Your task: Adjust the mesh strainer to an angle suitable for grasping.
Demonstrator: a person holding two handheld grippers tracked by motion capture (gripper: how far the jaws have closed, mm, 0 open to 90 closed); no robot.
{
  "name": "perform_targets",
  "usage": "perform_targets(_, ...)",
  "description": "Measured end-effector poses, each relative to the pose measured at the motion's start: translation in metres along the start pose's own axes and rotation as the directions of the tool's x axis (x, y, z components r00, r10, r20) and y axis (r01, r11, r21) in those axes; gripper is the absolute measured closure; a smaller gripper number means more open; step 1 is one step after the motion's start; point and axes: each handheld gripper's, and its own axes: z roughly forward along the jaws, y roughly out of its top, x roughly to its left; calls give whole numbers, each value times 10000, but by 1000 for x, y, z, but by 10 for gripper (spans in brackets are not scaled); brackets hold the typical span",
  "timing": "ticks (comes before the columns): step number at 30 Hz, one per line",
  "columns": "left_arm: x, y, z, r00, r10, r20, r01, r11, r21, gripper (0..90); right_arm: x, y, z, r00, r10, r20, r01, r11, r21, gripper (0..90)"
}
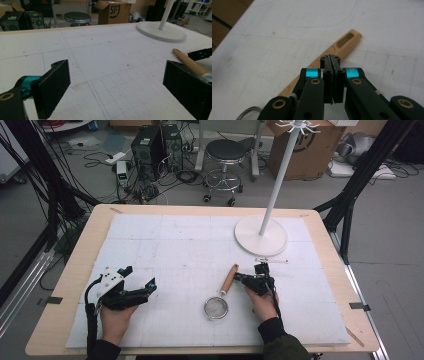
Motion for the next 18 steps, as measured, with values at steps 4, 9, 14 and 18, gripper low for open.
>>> perform_targets(4, 0, 0, 0, 10000, 4, 6, -4, 10000, 11, 81, 2, 1, 1, 10000, -54, 35, 54, 10000, -20, 898)
perform_targets(9, -1, 0, 0, 10000, 3, 33, -3, 10000, 11, 82, 4, 2, 3, 9999, -121, -50, 120, 9999, -119, 899)
perform_targets(14, -1, 0, 1, 10000, 28, 50, -28, 10000, 53, 81, 8, 3, 9, 9999, -151, -62, 152, 9998, 85, 898)
perform_targets(18, -1, 0, 1, 10000, 8, 42, -8, 10000, 21, 82, 9, 4, 13, 9996, -100, -251, 103, 9999, 124, 899)
